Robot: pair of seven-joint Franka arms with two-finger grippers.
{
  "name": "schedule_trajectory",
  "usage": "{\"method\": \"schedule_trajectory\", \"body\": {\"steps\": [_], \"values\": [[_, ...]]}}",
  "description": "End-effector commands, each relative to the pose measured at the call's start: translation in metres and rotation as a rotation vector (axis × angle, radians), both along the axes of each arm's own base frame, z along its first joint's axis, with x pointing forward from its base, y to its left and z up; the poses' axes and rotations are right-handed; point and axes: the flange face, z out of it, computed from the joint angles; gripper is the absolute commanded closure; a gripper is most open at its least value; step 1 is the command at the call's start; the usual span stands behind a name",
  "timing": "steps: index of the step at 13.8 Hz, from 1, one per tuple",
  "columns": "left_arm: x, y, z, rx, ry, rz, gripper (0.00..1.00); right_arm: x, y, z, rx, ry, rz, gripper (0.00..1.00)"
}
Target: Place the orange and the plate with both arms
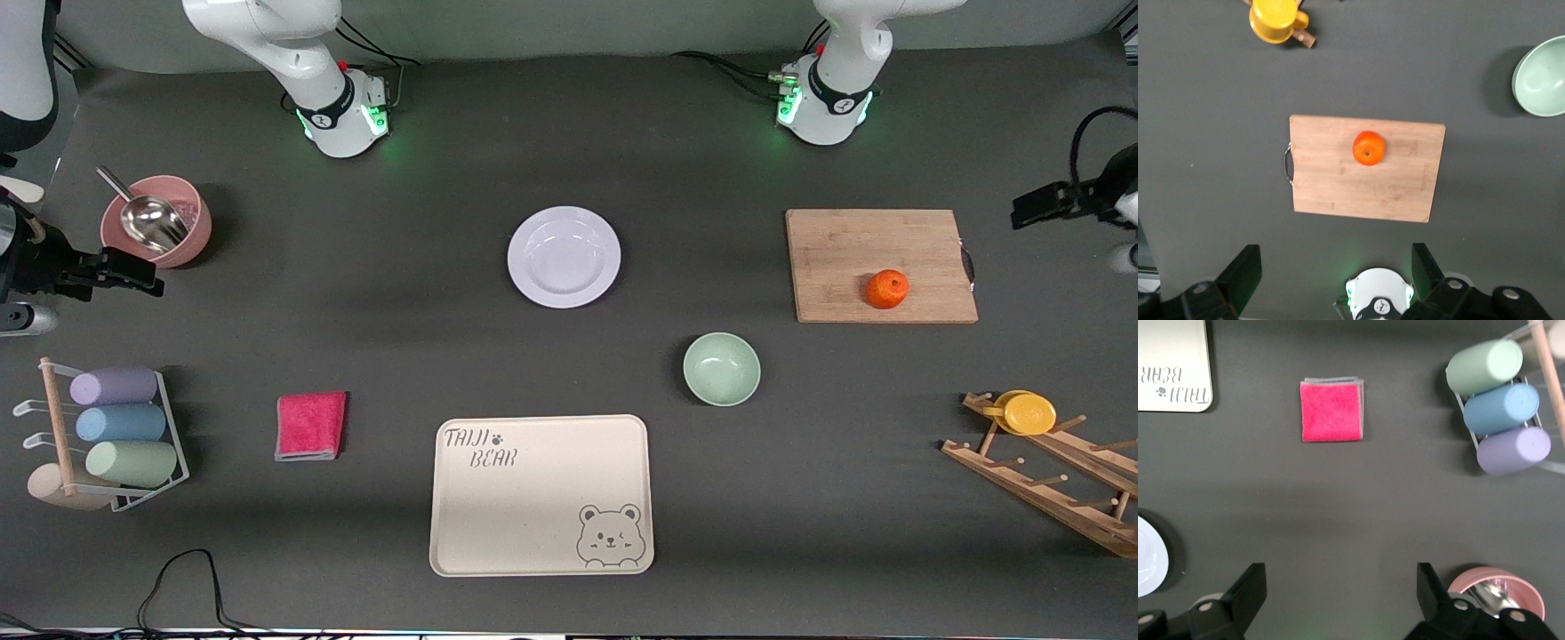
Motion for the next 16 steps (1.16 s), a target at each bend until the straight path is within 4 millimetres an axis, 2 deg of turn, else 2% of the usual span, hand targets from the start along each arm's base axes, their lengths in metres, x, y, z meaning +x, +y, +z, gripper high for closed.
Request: {"method": "schedule_trajectory", "body": {"steps": [1, 3, 4, 6, 8, 11, 14, 16], "values": [[-0.057, 0.005, 0.001, -0.004, -0.008, -0.010, 0.00, -0.043, 0.001, 0.015, -0.012, -0.025, -0.038, 0.00], [-0.079, 0.002, -0.011, -0.017, -0.044, -0.015, 0.00, -0.062, 0.005, 0.027, -0.003, -0.043, -0.048, 0.00], [-0.083, -0.001, -0.014, -0.024, -0.044, -0.008, 0.00, -0.072, 0.006, 0.030, -0.001, -0.046, -0.064, 0.00], [-0.084, -0.007, -0.020, -0.026, -0.034, -0.012, 0.00, -0.094, 0.013, 0.036, 0.003, -0.058, -0.088, 0.00], [-0.083, -0.008, -0.045, -0.028, -0.031, -0.017, 0.00, -0.105, 0.023, 0.039, 0.004, -0.064, -0.103, 0.00], [-0.087, -0.006, -0.105, -0.030, -0.020, -0.021, 0.00, -0.107, 0.036, 0.042, 0.003, -0.064, -0.100, 0.00], [-0.095, -0.007, -0.185, -0.033, -0.049, -0.032, 0.00, -0.111, 0.038, 0.042, 0.006, -0.045, -0.099, 0.00], [-0.101, -0.010, -0.234, -0.036, -0.074, -0.042, 0.00, -0.115, 0.039, 0.038, 0.085, -0.004, -0.100, 0.00]]}}
